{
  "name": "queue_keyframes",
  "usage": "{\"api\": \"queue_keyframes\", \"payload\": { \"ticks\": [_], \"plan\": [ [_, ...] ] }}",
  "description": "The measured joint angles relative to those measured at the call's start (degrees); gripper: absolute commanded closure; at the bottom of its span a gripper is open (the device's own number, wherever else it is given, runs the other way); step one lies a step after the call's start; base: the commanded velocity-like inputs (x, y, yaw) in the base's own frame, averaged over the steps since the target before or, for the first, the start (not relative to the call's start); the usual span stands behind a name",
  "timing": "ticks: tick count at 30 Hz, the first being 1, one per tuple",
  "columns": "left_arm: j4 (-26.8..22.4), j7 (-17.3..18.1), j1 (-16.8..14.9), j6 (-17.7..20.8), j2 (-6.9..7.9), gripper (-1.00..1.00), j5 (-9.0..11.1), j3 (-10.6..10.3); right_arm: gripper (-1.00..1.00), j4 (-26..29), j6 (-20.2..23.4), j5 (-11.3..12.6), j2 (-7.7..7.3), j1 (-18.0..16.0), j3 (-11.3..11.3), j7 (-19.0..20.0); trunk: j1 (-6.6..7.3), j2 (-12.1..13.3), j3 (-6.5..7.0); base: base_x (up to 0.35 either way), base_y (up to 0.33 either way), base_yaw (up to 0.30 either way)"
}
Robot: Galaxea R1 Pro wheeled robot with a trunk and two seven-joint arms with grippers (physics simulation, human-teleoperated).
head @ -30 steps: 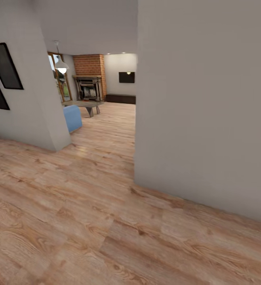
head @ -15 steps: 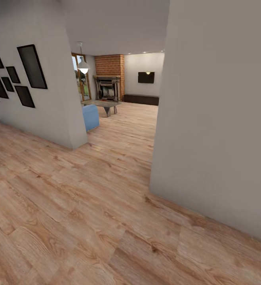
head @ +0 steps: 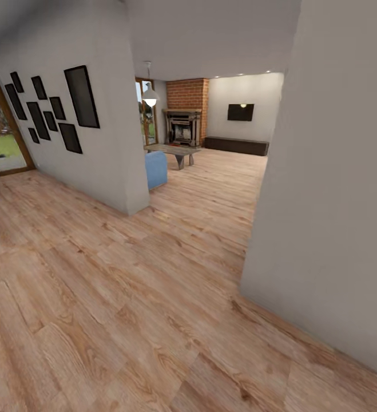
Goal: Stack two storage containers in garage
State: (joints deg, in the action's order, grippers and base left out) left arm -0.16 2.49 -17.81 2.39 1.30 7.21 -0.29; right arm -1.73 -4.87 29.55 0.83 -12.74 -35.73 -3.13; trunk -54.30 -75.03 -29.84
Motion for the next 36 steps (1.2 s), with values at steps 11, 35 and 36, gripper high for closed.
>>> {"api": "queue_keyframes", "payload": {
  "ticks": [11, 35, 36],
  "plan": [
    [0.0, 0.0, 0.0, 0.0, 0.00, -1.00, 0.0, 0.0, -1.00, 0.0, 0.0, 0.0, 0.00, 0.0, 0.0, 0.0, 0.00, 0.0, 0.00, 0.320, 0.000, 0.273],
    [0.0, 0.0, 0.0, 0.0, 0.00, -1.00, 0.0, 0.0, -1.00, 0.0, 0.0, 0.0, -0.05, 0.0, 0.0, 0.0, 0.00, 0.0, 0.00, 0.320, 0.000, 0.045],
    [0.0, 0.1, 0.0, 0.0, 0.00, -1.00, 0.0, 0.0, -1.00, 0.0, -0.1, 0.0, -0.05, 0.0, 0.0, 0.0, 0.00, 0.0, 0.00, 0.320, 0.000, 0.000]
  ]
}}
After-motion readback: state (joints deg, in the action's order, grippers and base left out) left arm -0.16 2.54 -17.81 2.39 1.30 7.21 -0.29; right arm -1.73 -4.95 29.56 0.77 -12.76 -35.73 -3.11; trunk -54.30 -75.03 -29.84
